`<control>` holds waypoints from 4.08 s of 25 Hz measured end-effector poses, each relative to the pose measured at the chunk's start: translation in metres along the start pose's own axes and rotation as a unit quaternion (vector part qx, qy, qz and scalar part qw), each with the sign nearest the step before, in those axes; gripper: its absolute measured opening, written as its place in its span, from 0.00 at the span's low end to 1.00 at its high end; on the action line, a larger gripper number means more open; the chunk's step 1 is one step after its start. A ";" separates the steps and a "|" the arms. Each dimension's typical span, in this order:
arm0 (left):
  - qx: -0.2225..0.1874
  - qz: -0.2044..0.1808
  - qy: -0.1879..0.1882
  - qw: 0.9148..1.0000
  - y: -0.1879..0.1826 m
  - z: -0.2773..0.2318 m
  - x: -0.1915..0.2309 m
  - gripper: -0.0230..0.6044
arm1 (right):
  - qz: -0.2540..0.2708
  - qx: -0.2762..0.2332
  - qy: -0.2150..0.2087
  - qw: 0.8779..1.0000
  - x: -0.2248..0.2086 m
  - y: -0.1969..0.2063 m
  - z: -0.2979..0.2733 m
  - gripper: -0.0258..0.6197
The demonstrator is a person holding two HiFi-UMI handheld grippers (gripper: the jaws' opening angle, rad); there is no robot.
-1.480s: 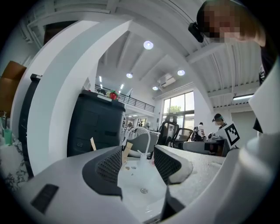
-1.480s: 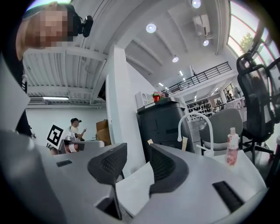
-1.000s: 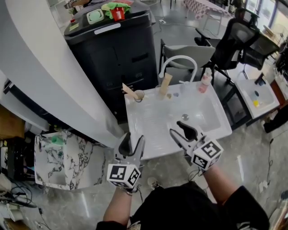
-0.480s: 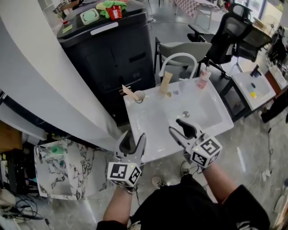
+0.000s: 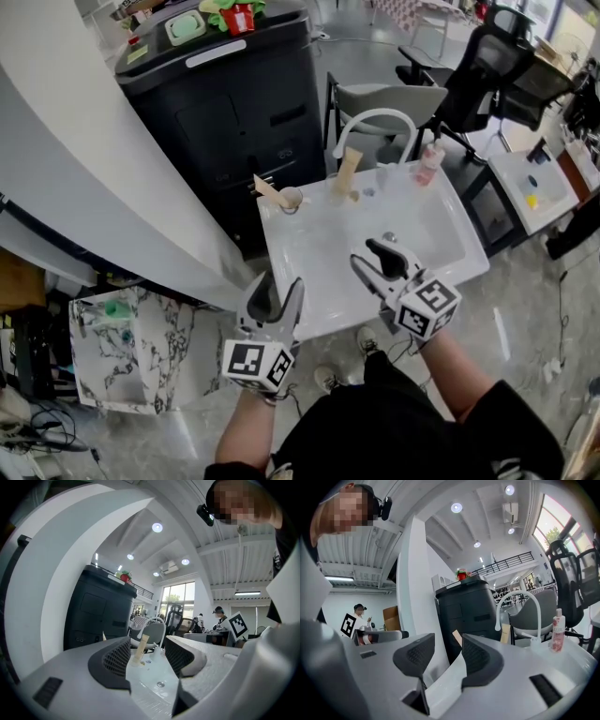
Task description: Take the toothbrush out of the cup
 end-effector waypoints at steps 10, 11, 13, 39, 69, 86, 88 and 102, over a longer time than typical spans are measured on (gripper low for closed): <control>-0.002 -0.001 -0.028 1.000 0.008 -0.039 -0.017 0.38 | -0.012 0.007 -0.010 1.000 -0.067 -0.001 -0.012 0.33; -0.002 -0.002 -0.030 1.000 0.009 -0.044 -0.020 0.38 | -0.013 0.008 -0.010 1.000 -0.075 -0.001 -0.013 0.33; 0.000 -0.003 -0.033 0.999 0.012 -0.054 -0.024 0.38 | -0.014 0.011 -0.012 1.000 -0.091 -0.001 -0.018 0.33; 0.025 -0.004 -0.125 0.992 0.053 -0.095 -0.046 0.38 | -0.059 0.086 0.001 0.995 -0.256 0.071 -0.127 0.35; 0.041 0.003 -0.223 0.974 0.068 -0.053 -0.028 0.38 | -0.091 0.147 0.003 0.985 -0.284 0.140 -0.211 0.12; 0.033 0.007 -0.207 0.978 0.061 -0.043 -0.034 0.38 | -0.085 0.083 0.019 0.993 -0.268 0.096 -0.185 0.09; 0.032 0.007 -0.201 0.979 0.060 -0.042 -0.035 0.38 | -0.083 0.078 0.020 0.993 -0.266 0.090 -0.180 0.09; 0.021 0.006 -0.144 0.989 0.041 -0.033 -0.037 0.38 | -0.050 0.016 -0.001 0.999 -0.215 0.014 -0.140 0.09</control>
Point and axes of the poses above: the fingertips, and each gripper's own axes: z backward along the fingers, x to its left, y out of its underside, the point moved 4 cm from there along z, backward along the fingers, and after that the axes turned 9 degrees about -x, right-handed, at the moved point
